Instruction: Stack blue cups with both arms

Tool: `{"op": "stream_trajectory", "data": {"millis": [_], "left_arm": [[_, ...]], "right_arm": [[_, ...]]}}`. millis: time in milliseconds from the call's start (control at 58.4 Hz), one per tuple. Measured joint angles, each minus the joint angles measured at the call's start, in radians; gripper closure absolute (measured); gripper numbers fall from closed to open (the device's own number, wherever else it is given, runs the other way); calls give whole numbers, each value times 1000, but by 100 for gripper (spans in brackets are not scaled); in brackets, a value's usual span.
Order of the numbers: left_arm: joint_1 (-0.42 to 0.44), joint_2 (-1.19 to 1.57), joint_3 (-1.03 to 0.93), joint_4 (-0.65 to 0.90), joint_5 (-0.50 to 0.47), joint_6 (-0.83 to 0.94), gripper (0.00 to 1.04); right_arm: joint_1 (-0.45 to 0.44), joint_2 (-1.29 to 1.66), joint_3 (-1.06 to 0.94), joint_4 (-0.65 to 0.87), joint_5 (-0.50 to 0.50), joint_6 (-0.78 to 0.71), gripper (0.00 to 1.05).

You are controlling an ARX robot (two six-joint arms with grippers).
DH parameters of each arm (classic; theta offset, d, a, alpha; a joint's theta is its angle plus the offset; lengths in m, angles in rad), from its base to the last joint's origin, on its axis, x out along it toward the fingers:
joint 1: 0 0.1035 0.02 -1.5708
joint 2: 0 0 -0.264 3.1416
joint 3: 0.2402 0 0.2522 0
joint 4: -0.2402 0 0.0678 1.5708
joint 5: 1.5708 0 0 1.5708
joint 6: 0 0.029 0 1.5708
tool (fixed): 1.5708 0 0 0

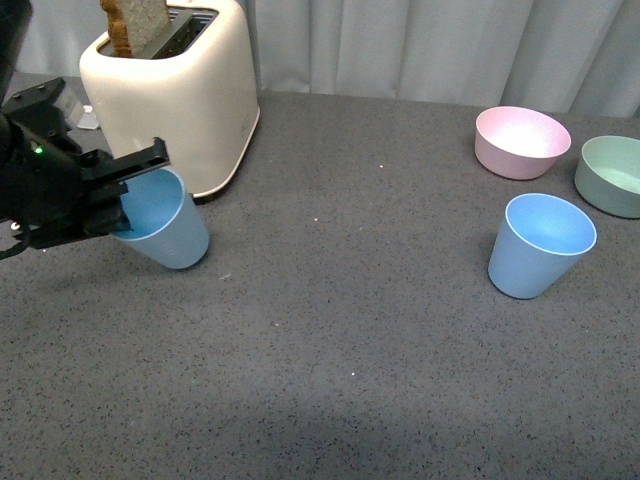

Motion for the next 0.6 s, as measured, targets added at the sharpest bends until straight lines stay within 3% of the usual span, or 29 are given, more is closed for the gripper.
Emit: {"op": "stream_trajectory", "data": {"millis": [51, 68, 274, 599], "left_arm": [[-29, 0, 14, -1, -6, 0, 101], [-120, 10, 67, -10, -14, -8, 101], [-234, 118, 196, -87, -47, -31, 101], [-319, 187, 312, -162, -51, -53, 101]], "right_arm": [[0, 0, 0, 0, 0, 0, 10], [0, 0, 0, 0, 0, 0, 10], [0, 0, 0, 0, 2, 0, 10], [0, 0, 0, 0, 0, 0, 10]]}}
